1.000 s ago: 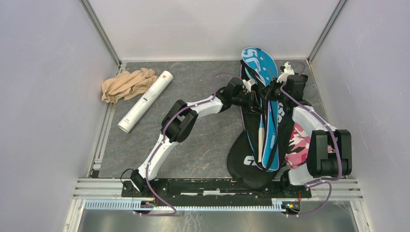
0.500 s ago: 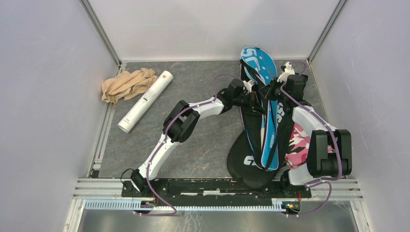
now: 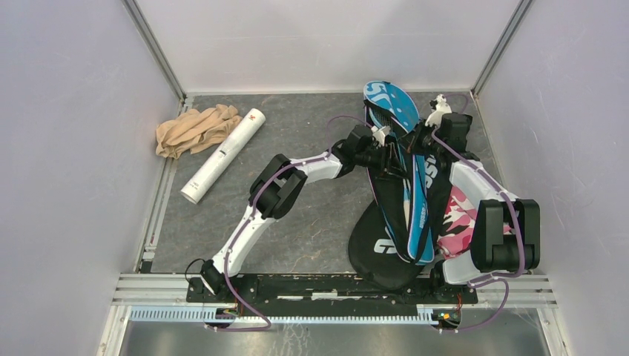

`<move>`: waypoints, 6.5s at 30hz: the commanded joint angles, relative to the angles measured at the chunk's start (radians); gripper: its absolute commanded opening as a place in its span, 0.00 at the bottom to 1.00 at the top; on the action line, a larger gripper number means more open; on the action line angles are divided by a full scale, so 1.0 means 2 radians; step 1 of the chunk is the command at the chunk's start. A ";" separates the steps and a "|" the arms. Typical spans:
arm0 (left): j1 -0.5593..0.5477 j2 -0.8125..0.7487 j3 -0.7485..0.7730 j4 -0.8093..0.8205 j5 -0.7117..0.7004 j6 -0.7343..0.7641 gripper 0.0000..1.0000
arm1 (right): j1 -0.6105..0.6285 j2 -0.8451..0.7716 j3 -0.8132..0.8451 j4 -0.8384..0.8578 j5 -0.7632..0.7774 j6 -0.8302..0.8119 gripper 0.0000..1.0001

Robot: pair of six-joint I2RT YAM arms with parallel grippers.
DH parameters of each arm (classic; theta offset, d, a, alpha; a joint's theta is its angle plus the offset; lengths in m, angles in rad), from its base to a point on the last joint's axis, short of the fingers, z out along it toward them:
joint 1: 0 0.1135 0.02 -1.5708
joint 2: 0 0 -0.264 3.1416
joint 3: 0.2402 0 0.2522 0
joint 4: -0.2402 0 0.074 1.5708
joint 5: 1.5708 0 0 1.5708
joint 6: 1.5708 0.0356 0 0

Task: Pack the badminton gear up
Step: Place the racket in the racket bag, then adjust the racket bag at the center of the board.

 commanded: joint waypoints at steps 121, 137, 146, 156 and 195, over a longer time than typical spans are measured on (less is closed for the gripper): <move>0.123 -0.327 0.072 -0.685 -0.064 0.575 0.02 | 0.154 -0.211 0.084 -0.549 -0.154 -0.662 0.73; 0.133 -0.324 0.062 -0.681 -0.020 0.565 0.02 | 0.276 -0.216 -0.072 -0.396 0.027 -0.583 0.61; 0.144 -0.325 0.062 -0.702 0.014 0.590 0.02 | 0.287 -0.206 -0.039 -0.374 0.079 -0.563 0.00; 0.149 -0.322 0.070 -0.773 0.052 0.698 0.23 | 0.287 -0.215 0.039 -0.433 0.063 -0.577 0.00; 0.090 -0.368 -0.019 -0.783 0.019 0.854 0.49 | 0.286 -0.154 0.133 -0.457 0.101 -0.581 0.00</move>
